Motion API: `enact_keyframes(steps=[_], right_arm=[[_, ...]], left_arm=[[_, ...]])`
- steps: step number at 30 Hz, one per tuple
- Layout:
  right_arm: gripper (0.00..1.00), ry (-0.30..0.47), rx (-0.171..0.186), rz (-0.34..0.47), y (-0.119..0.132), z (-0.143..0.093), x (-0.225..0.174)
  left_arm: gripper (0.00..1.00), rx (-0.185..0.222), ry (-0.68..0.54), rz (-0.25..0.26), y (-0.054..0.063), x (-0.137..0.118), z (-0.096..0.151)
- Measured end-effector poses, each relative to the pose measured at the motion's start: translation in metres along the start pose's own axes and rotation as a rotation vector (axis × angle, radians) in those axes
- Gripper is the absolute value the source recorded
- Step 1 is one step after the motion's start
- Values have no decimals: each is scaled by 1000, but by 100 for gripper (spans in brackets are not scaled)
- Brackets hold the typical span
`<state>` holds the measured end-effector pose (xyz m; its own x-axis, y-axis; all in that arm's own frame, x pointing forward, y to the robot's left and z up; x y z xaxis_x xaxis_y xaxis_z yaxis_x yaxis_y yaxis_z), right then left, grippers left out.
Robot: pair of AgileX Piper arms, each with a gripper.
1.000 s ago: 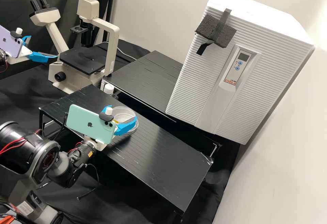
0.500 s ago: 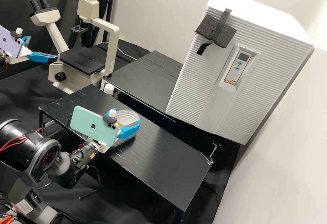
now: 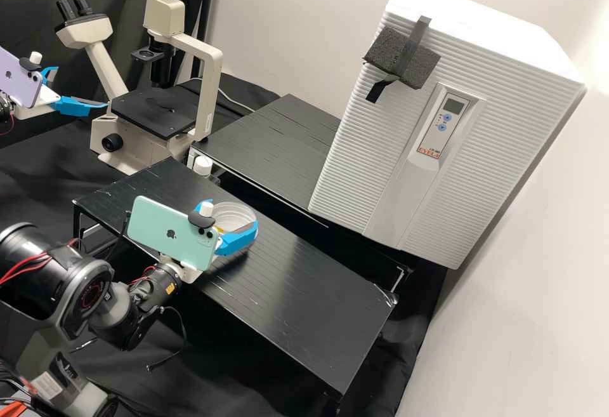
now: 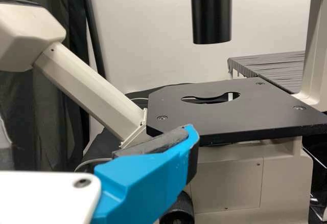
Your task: Close the petri dish lid.
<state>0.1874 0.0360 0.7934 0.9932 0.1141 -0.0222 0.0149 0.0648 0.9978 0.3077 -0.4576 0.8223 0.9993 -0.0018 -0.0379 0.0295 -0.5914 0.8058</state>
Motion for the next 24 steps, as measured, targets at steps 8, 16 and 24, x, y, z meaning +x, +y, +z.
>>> enact_keyframes(steps=[8, 16, 24], right_arm=[[0, 6, 1, -10, -2, -1, 0], [0, -17, -1, -2, -1, 3, 1], [0, -32, -2, 11, 2, 6, 1]], left_arm=[[100, 0, 0, 0, 0, 0, 0], [100, 0, 0, 0, 0, 0, 0], [100, 0, 0, 0, 0, 0, 0]])
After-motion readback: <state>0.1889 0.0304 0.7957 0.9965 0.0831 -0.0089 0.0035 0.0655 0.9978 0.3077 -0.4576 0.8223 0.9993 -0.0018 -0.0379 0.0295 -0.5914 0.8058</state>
